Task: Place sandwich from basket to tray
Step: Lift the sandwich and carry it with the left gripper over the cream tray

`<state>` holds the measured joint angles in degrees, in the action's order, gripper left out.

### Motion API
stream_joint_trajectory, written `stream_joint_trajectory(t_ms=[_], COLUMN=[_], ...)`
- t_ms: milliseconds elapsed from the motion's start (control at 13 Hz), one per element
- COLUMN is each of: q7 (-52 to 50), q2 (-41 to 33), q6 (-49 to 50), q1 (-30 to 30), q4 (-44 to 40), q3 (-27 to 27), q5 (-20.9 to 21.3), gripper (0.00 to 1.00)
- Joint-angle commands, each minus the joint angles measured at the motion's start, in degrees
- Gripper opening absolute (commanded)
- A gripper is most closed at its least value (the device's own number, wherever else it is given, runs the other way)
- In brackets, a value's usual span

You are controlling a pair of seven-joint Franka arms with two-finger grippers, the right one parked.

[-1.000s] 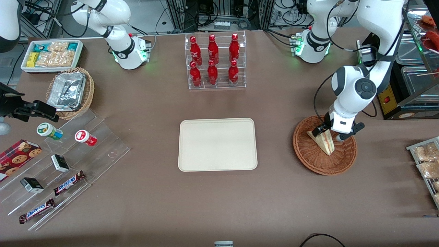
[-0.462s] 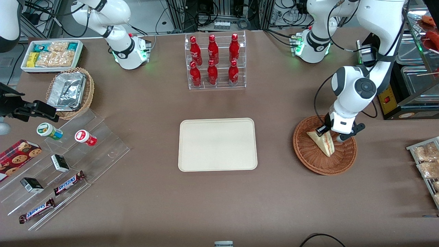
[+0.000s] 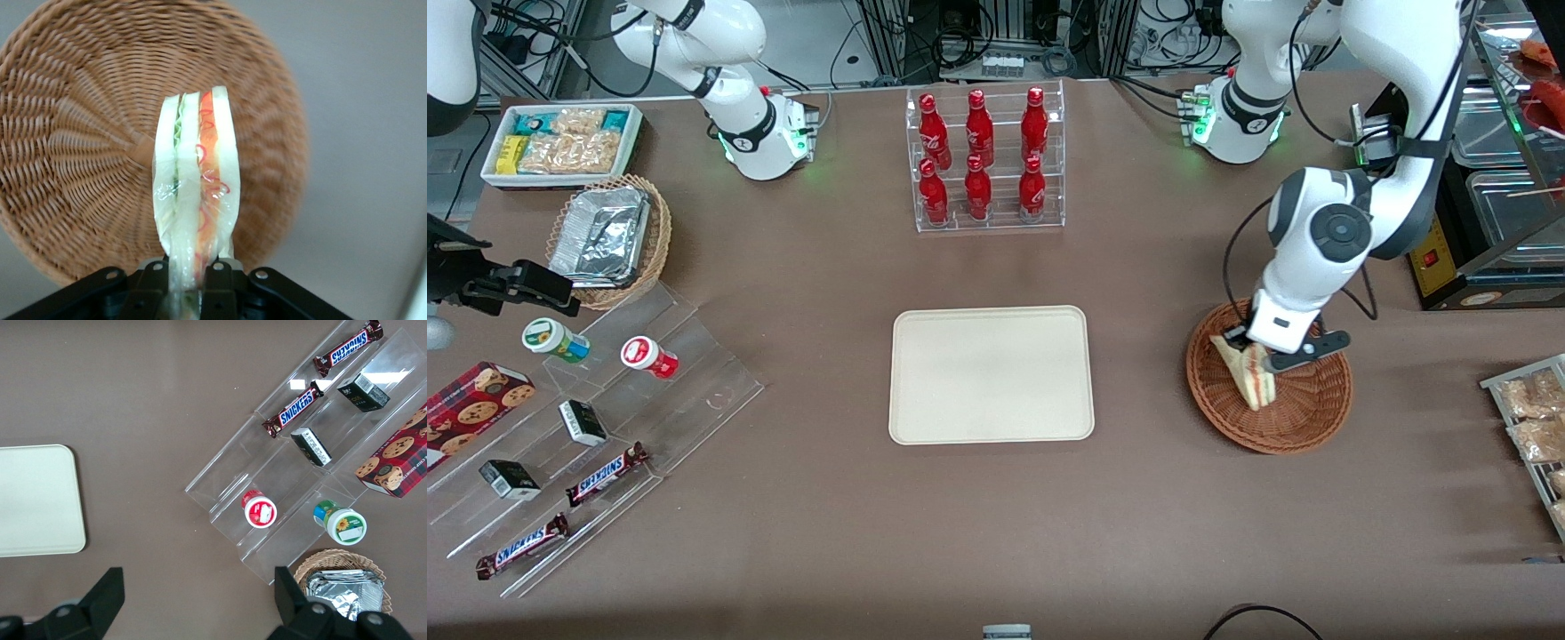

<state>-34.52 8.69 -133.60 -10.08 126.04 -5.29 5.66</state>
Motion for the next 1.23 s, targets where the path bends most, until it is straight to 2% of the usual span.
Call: stream_joint_trajectory(t_ms=[0, 308, 769, 1154], q7=[-1.60, -7.31, -7.93, -7.76], q2=[1.32, 7.28, 20.21, 27.60], q6=[12.01, 14.24, 13.54, 10.30], q1=[-6.77, -15.04, -23.22, -24.64], q4=[-10.08, -18.08, -32.85, -39.46], q3=[-0.15, -0.15, -0.24, -2.43], q5=[0.94, 0.59, 0.15, 0.06], gripper=[0.00, 0.00, 0.00, 0.00])
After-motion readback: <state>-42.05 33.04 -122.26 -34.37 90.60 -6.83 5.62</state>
